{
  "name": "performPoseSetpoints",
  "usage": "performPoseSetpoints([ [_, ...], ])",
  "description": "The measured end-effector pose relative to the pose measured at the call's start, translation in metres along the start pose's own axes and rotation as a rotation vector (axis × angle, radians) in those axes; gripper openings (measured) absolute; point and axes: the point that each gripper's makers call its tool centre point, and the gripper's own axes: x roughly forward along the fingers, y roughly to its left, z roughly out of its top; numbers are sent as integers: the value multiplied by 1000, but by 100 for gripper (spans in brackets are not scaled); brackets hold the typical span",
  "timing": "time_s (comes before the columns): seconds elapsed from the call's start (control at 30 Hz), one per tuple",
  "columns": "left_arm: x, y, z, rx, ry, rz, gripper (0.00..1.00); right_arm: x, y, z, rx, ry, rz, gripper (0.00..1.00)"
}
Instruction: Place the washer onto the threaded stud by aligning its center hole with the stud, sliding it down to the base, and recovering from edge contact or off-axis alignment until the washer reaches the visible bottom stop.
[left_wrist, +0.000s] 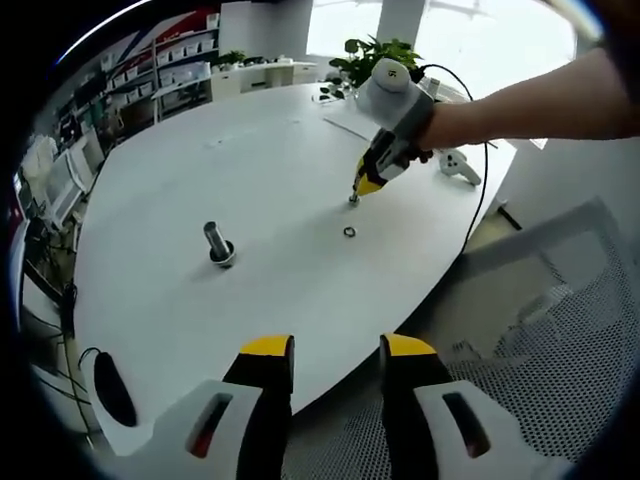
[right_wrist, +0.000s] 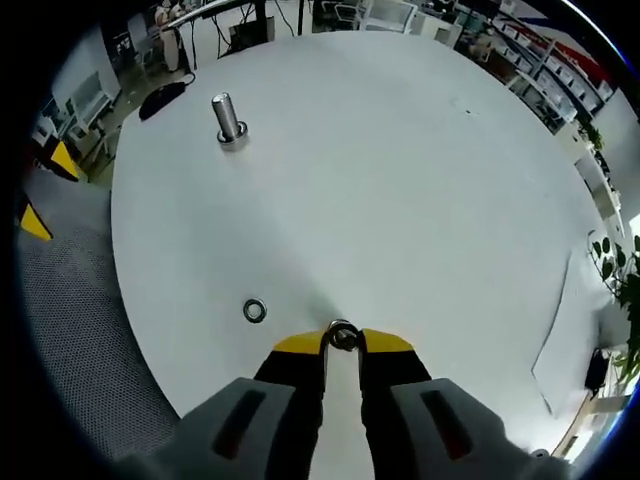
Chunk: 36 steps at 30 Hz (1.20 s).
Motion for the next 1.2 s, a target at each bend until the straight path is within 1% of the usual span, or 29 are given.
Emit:
performPoseSetpoints([
  [0.1, 0, 0, 0, 0, -1, 2, 32, 4, 3, -2, -21, 20, 11, 14],
  [0.2, 0, 2, -2, -5, 7, 8, 32, 7, 4, -4, -18, 32, 18, 14],
  [0.37, -1, 4, -1, -12, 3, 14, 32, 15, 4, -8, 0, 44, 30, 14],
  [0.43, 0, 4, -2, -14, 6, 14, 32, 16, 8, -12, -17, 58, 36, 14],
  [0.5, -1, 4, -2, -12, 6, 19, 32, 16, 7, -10, -26, 43, 27, 15],
  [0.6, 0, 5, -3, -19, 8, 20, 32, 14, 8, -10, -17, 42, 28, 15],
  [0.77, 0, 4, -3, -7, 12, 18, 32, 15, 7, -11, -14, 44, 27, 16],
  [0.93, 0, 6, -3, -18, 11, 23, 32, 15, 5, -11, -5, 30, 24, 17],
  [1.1, 0, 5, -5, -12, 18, 22, 32, 14, 4, -15, 11, 35, 21, 18],
  [1.2, 0, 5, -3, -13, 11, 21, 32, 10, 6, -17, 17, 37, 19, 19],
])
